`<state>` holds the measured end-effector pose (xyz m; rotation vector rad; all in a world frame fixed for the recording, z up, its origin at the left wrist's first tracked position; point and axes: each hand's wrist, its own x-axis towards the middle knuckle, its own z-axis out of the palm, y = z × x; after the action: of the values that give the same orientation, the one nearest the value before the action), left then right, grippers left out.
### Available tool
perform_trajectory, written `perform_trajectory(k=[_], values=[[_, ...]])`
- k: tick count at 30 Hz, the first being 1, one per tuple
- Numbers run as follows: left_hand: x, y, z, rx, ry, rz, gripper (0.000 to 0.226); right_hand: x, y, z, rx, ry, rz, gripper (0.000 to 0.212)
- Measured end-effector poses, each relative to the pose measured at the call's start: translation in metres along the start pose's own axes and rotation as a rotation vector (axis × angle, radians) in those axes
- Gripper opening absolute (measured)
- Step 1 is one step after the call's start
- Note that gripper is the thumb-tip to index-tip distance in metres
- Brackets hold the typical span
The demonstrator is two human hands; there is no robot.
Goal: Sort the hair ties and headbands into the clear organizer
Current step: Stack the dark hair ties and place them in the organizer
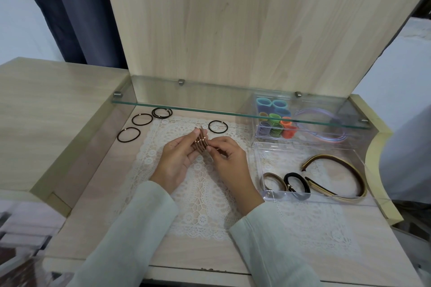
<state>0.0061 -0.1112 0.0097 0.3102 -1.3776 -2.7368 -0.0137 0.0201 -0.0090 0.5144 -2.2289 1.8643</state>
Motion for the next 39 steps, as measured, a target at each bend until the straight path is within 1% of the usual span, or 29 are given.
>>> perform_trajectory(k=[4,8,14,16,18,21,28,33,35,37,39], values=[[0.0,0.001,0.0,0.031,-0.008,-0.006,0.027,0.0,0.002,0.0,-0.021,-0.017,-0.008,0.017],[0.0,0.0,-0.001,0.059,0.002,-0.009,0.02,0.001,0.002,0.0,-0.018,-0.043,0.015,0.017],[0.0,-0.001,-0.001,0.061,-0.007,-0.007,0.017,0.002,0.004,0.003,-0.031,-0.067,0.023,0.018],[-0.001,0.0,0.0,0.068,-0.015,-0.005,0.019,0.002,0.005,0.003,-0.021,-0.087,0.03,0.023],[-0.002,0.0,0.0,0.073,-0.033,-0.004,0.026,0.002,0.005,0.003,0.002,-0.11,0.031,0.027],[-0.001,0.001,-0.001,0.076,-0.059,-0.006,0.033,0.002,0.006,0.005,-0.026,-0.149,0.013,0.026],[-0.003,0.005,-0.001,0.117,-0.095,-0.032,0.03,0.002,0.004,0.008,-0.082,-0.167,0.067,0.025],[0.001,0.012,-0.002,0.136,-0.094,-0.106,0.027,0.003,-0.001,0.011,-0.226,-0.145,0.059,0.023],[0.003,0.017,-0.002,0.136,-0.078,-0.144,0.02,0.001,-0.005,0.011,-0.305,-0.134,0.046,0.023],[0.003,0.023,0.001,0.155,-0.07,-0.179,0.016,0.001,-0.008,0.01,-0.391,-0.142,0.01,0.025],[0.002,0.031,0.003,0.168,-0.065,-0.215,0.017,0.001,-0.011,0.008,-0.476,-0.138,-0.055,0.026]])
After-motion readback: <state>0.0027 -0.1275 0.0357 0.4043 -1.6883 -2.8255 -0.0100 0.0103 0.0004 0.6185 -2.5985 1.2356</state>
